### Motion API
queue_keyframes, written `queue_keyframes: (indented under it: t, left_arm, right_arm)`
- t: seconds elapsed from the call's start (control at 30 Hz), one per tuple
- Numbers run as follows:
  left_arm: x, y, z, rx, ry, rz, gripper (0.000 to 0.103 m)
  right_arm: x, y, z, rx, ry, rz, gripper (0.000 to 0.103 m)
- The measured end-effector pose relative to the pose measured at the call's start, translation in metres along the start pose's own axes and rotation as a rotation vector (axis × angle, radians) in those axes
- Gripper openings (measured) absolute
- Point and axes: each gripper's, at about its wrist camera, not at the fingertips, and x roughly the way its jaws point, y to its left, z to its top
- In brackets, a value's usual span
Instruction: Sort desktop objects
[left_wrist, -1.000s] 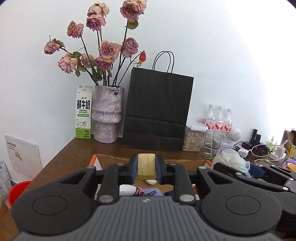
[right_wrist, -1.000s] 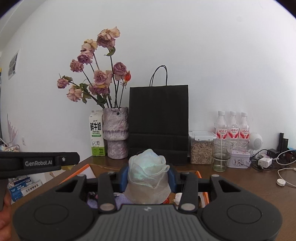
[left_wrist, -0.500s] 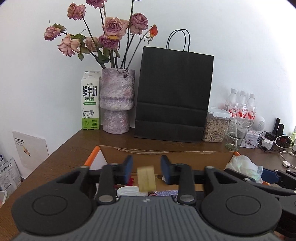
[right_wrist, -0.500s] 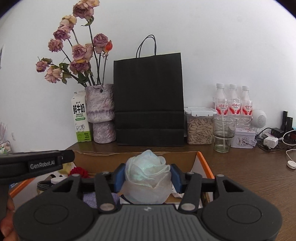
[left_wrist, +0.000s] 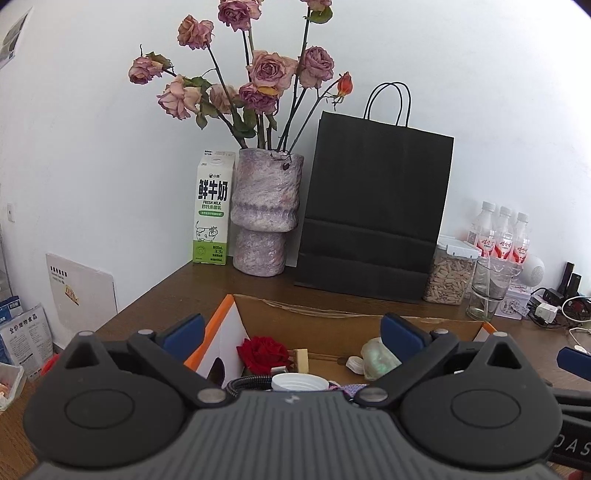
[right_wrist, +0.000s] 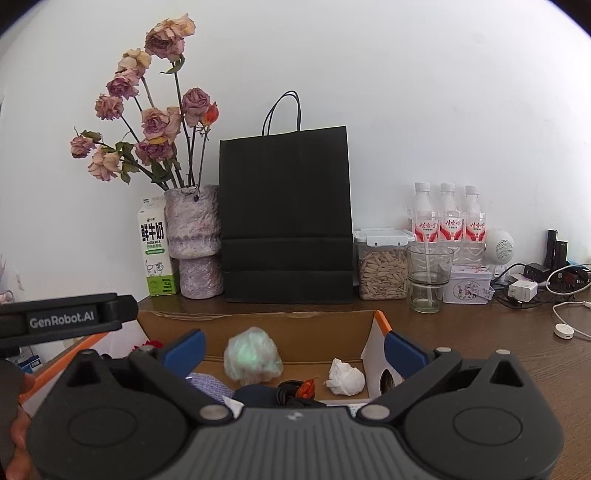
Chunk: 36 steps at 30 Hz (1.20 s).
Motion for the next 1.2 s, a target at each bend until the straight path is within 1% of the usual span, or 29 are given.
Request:
queue_keyframes:
  t: [0.13, 0.23, 0.33, 0.5, 0.6, 0.7, 0.77, 0.9, 1.0, 1.07, 1.2]
  left_arm:
    - [-0.011, 0.006, -0.007, 0.013, -0.029, -0.016, 0.103]
    - [-0.023, 0.01, -0.015, 0.046, -0.036, -0.025, 0.103]
    - [-0.036, 0.014, -0.025, 0.062, -0.033, -0.033, 0.103]
    - [-0.061, 0.025, -0.045, 0.108, 0.002, -0.011, 0.103]
    - [-0.081, 0.032, -0.052, 0.113, 0.026, -0.019, 0.103]
    - [-0.097, 0.032, -0.06, 0.147, 0.097, -0.022, 0.103]
    - [-0.108, 0.03, -0.066, 0.169, 0.157, -0.039, 0.103]
    - [-0.131, 0.025, -0.076, 0.183, 0.219, -0.077, 0.103]
    - [-0.148, 0.019, -0.079, 0.185, 0.262, -0.091, 0.103]
    - [-0.157, 0.016, -0.078, 0.181, 0.271, -0.082, 0.103]
    - [-0.18, 0.012, -0.07, 0.194, 0.227, -0.068, 0.103]
  right_arm:
    - [-0.011, 0.004, -0.002, -0.018, -0.026, 0.002, 0.103]
    - [-0.021, 0.006, -0.005, -0.033, -0.039, 0.006, 0.103]
    - [-0.032, 0.005, -0.012, -0.042, -0.033, 0.005, 0.103]
    - [-0.052, 0.004, -0.031, -0.058, 0.009, -0.006, 0.103]
    - [-0.073, 0.005, -0.04, -0.058, 0.043, -0.003, 0.103]
    - [-0.098, 0.008, -0.048, -0.066, 0.082, 0.004, 0.103]
    - [-0.111, 0.011, -0.053, -0.07, 0.114, 0.017, 0.103]
    - [-0.134, 0.014, -0.062, -0.06, 0.204, 0.032, 0.103]
    - [-0.15, 0.018, -0.064, -0.073, 0.224, 0.043, 0.103]
    - [-0.161, 0.021, -0.063, -0.077, 0.231, 0.034, 0.103]
    - [-0.181, 0.022, -0.054, -0.042, 0.232, 0.023, 0.103]
